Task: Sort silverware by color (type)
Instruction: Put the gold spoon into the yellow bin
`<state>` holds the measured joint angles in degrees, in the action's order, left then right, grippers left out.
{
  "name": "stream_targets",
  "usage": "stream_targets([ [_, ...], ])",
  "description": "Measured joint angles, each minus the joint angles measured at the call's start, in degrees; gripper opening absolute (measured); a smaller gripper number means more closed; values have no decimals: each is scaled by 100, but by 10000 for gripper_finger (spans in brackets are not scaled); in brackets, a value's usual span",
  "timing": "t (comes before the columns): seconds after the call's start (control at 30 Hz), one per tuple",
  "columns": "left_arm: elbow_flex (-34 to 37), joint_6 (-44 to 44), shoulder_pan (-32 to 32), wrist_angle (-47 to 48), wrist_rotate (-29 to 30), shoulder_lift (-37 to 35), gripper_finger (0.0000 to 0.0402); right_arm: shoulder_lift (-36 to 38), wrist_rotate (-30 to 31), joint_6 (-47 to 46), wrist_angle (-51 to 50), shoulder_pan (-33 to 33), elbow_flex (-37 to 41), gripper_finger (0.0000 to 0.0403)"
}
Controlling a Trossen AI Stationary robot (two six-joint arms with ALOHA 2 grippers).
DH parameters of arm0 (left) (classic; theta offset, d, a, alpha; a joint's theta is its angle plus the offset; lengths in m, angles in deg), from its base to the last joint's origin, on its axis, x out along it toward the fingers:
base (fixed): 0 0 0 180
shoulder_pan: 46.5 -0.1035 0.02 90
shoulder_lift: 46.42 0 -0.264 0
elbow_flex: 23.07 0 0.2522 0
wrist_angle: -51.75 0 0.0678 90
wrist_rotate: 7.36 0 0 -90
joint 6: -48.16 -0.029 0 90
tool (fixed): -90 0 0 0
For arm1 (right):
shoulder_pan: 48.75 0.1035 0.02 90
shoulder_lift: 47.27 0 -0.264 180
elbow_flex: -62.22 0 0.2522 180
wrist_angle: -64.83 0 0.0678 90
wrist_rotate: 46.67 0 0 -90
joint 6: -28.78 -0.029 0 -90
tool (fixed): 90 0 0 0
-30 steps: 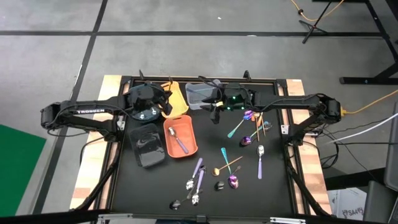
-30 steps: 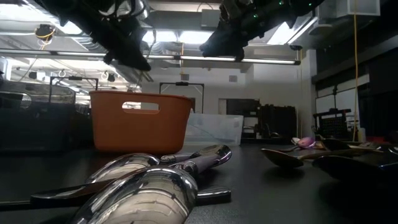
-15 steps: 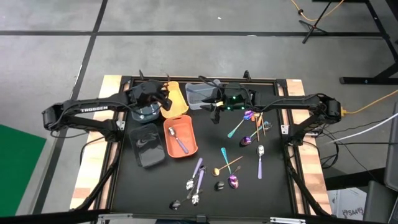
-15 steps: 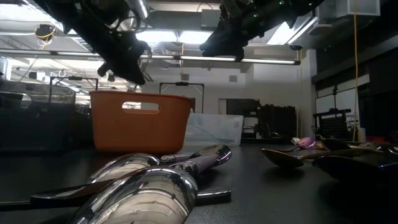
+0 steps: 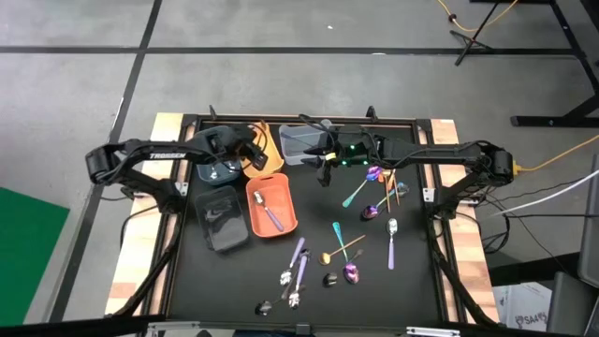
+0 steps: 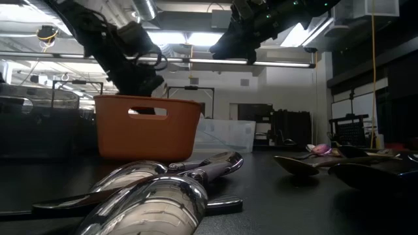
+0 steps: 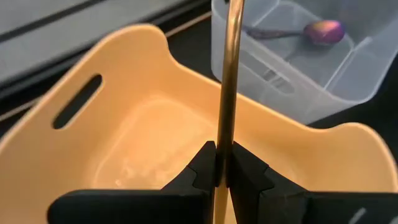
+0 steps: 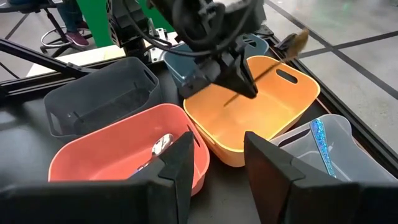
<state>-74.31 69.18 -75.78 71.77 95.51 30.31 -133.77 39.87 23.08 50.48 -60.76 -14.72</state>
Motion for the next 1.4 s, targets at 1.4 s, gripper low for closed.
stream_targets([
  [1.4, 0, 154, -39, 54, 269, 468, 91, 2, 0, 0, -362, 2, 0, 128],
])
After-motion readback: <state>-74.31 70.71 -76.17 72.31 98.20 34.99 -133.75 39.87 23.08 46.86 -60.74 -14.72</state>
